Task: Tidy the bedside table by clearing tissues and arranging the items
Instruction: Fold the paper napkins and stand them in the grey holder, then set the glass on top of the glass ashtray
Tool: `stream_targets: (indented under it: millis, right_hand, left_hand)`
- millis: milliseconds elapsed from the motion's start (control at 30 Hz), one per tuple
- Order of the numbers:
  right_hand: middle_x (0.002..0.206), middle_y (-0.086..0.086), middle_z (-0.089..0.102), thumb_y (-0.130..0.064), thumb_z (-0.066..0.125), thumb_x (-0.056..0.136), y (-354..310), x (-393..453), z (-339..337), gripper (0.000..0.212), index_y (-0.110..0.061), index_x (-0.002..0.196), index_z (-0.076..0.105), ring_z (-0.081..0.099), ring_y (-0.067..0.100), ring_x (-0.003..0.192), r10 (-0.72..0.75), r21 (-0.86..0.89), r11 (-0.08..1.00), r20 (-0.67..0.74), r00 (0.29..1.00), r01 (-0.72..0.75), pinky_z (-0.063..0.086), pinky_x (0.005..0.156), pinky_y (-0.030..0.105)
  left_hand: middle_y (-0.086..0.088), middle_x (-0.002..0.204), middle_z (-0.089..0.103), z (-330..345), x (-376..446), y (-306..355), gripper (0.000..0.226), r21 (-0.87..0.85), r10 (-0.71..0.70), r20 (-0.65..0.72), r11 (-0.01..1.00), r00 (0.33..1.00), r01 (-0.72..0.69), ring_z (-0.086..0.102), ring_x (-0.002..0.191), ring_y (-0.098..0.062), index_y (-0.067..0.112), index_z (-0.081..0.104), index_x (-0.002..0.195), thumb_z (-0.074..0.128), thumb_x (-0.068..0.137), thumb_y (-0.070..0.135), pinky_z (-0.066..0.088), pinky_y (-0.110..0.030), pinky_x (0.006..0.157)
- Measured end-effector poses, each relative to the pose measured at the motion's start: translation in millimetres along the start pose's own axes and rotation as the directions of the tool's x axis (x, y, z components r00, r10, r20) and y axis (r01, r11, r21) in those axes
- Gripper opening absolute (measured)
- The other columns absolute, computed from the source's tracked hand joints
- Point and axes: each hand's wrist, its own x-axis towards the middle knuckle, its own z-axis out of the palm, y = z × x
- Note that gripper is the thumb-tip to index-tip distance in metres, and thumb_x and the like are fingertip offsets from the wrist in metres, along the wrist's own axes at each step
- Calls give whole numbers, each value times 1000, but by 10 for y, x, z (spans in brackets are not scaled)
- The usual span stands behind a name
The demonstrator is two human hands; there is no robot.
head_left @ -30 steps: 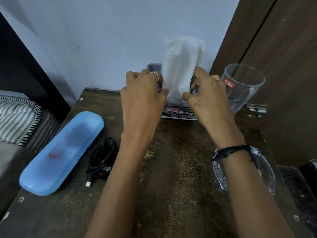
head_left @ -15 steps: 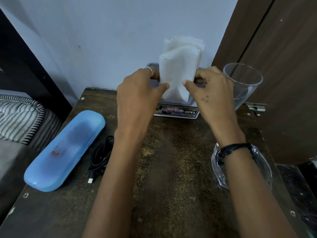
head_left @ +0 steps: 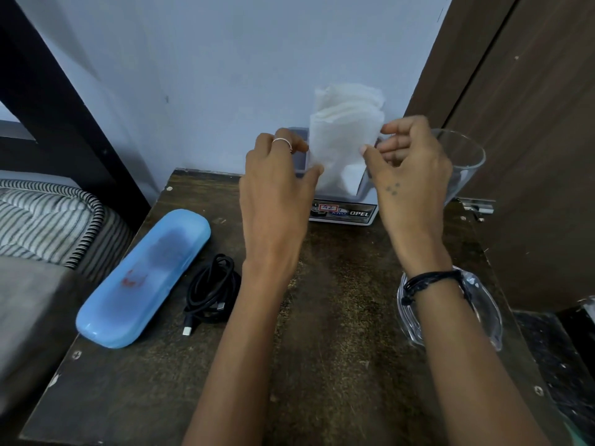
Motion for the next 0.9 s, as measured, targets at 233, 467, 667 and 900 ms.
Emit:
stream_targets:
  millis: [233,467,667,900]
  right_hand:
    - [87,4,62,-16,62,86,-86,-85,-51,3,-15,87,60,51,-2,68,-11,45,999,33,999,10,42,63,7]
    - [92,-2,61,-14,61,87,-74,-215,-359,5,-15,91,64,57,3,78,-35,-19,999,21,999,35,48,69,14]
    - [107,-2,47,-17,63,85,294,-265,-651,19,-17,104,58,55,9,88,78,-149,984,-115,990,-95,50,75,27]
    - [117,2,52,-26,68,81,484,-177,-635,31,-20,109,57,56,15,98,102,-184,977,-15,995,-103,51,80,33]
  left_hand:
    - [-3,101,57,11,-156,194,20,42,86,-119,996,989,-81,52,94,-21,16,55,101,64,84,20,47,-41,70]
    - [4,94,61,137,-356,462,7,-250,64,159,968,985,-22,59,78,-7,18,57,96,58,89,17,54,-32,68]
    - [9,109,56,429,-419,626,32,-402,80,264,915,961,34,48,97,3,17,55,120,57,89,9,42,-12,82]
    - [1,133,55,739,-406,659,57,-453,82,392,884,916,115,51,119,-6,22,36,141,45,90,-2,40,-9,96]
